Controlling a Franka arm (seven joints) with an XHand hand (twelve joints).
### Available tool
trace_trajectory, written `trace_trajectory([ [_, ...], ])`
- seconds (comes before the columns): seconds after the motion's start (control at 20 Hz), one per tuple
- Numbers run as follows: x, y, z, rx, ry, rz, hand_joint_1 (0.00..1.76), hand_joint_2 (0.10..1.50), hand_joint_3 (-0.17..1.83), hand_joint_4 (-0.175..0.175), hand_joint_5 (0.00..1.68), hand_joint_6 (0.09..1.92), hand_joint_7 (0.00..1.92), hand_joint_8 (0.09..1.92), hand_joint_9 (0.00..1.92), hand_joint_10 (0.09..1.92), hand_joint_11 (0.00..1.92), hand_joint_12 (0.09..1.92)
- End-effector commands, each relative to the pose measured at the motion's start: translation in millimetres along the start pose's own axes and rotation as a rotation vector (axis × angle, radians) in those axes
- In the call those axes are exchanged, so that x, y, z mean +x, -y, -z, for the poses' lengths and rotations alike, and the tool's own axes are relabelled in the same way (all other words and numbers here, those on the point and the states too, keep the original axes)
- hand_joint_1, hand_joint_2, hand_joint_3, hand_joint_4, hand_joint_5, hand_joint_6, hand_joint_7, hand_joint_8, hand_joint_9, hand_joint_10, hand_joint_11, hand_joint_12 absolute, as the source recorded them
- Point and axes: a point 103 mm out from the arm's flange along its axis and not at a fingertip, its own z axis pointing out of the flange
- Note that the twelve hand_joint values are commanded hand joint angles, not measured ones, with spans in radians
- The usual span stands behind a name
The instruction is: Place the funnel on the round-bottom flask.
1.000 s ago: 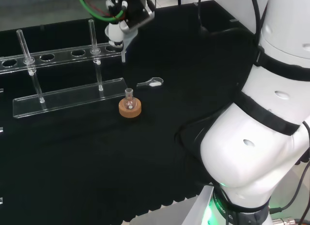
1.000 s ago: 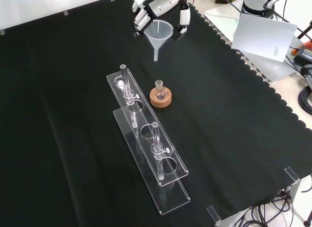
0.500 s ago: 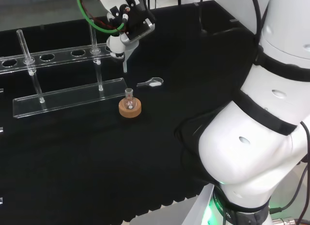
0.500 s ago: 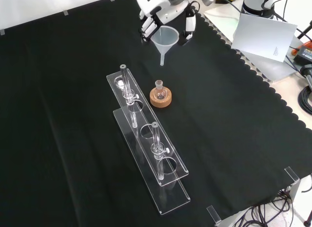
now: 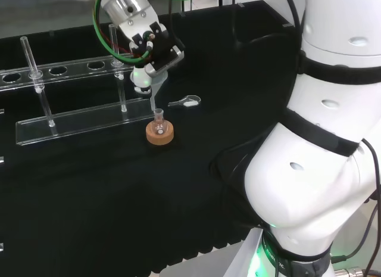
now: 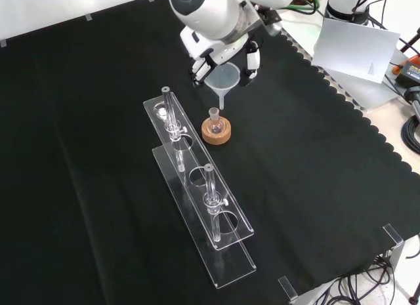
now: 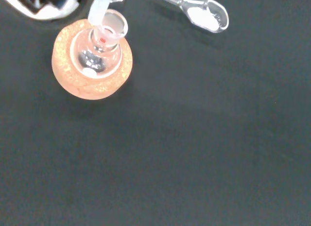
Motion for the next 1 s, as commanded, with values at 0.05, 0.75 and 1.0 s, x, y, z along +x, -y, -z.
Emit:
trace_trajectory([
  [0.05, -2.4, -12.4, -6.3, 0.008, -0.008, -0.003, 0.95, 0.7, 0.84, -0.046, 0.72, 0.84, 0.72, 0.68, 1.1, 0.41, 0.69, 1.24],
  [0.75, -13.7, -12.1, 0.5, -0.004, -0.014, -0.019, 0.95, 0.7, 0.84, -0.047, 0.71, 0.84, 0.72, 0.68, 1.1, 0.41, 0.69, 1.24],
  [1.0, -13.5, -16.3, -4.0, 0.004, -0.023, -0.015, 0.96, 0.7, 0.84, -0.047, 0.71, 0.84, 0.72, 0.68, 1.1, 0.41, 0.69, 1.24],
])
